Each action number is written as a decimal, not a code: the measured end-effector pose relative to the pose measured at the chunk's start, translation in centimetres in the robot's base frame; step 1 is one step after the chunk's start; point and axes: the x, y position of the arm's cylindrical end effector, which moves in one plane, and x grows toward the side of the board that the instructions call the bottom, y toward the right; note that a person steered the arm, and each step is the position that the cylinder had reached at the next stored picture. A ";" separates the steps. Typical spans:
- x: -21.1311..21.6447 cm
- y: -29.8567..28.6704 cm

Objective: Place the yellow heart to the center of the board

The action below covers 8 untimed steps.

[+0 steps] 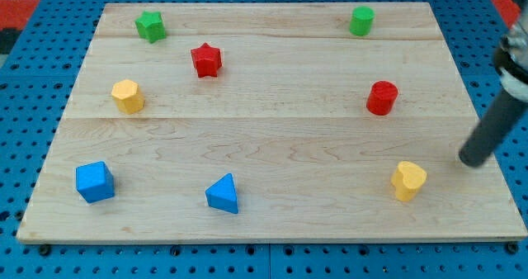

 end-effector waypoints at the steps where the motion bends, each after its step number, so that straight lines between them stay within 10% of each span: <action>1: 1.8 -2.2; 8: 6.0 -12.8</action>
